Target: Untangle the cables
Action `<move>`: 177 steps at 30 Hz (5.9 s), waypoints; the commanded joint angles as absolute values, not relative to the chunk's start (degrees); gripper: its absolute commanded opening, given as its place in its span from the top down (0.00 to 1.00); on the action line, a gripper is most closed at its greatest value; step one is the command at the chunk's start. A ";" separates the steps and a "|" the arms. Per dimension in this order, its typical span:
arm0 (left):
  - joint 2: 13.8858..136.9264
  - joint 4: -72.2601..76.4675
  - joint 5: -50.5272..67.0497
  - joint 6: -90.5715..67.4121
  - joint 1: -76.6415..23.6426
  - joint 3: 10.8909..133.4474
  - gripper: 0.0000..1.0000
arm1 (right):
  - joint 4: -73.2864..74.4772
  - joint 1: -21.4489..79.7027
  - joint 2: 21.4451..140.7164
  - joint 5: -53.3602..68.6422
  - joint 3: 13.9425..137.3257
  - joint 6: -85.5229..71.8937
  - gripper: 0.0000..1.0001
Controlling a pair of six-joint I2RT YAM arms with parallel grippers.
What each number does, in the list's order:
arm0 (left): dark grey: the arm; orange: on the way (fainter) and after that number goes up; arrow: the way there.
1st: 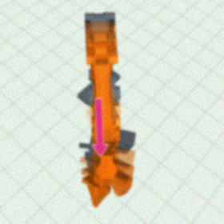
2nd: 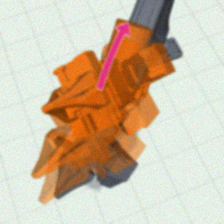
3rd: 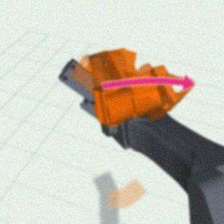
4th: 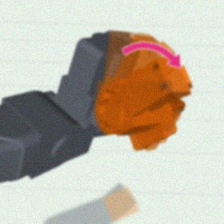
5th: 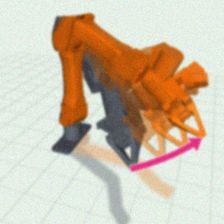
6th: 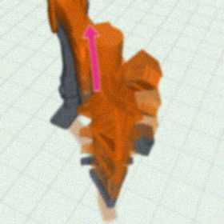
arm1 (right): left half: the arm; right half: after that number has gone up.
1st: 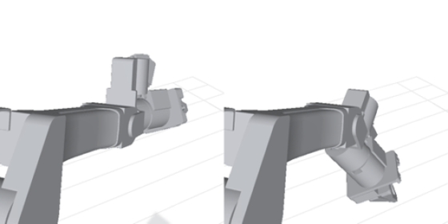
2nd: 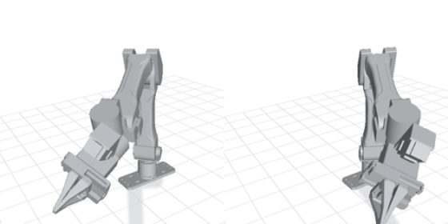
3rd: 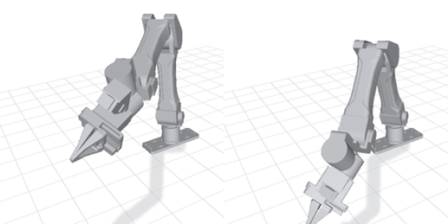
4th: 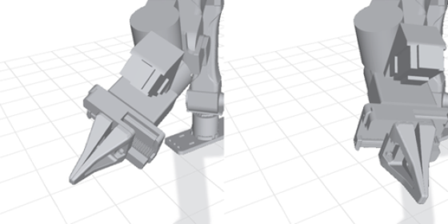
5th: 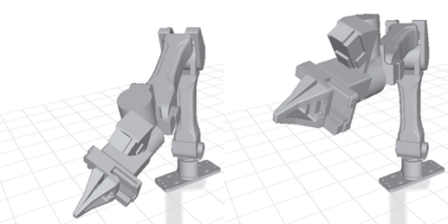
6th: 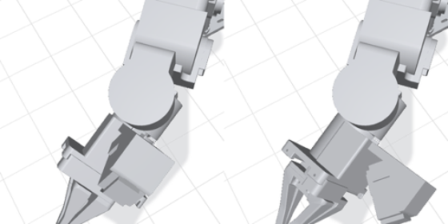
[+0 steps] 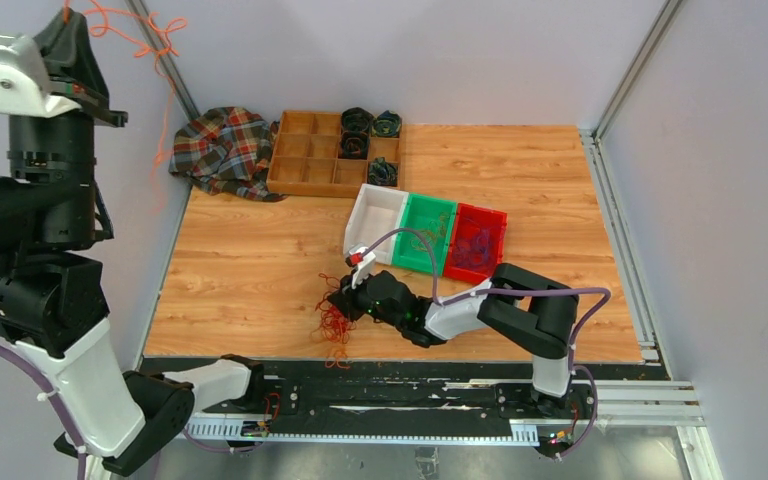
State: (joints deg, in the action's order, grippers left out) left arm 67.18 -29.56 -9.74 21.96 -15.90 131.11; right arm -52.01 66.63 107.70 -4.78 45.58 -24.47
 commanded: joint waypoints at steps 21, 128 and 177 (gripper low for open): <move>54.98 -41.07 27.24 15.01 -16.17 103.68 1.00 | -28.49 65.54 77.16 0.48 61.22 -3.43 0.24; 52.92 -56.79 19.21 32.08 -23.02 67.54 0.00 | -19.91 28.87 69.29 -16.48 45.35 -3.39 0.99; 53.95 -58.36 17.49 34.11 -22.95 69.00 0.00 | 5.14 37.24 105.15 -15.43 71.14 -8.67 0.79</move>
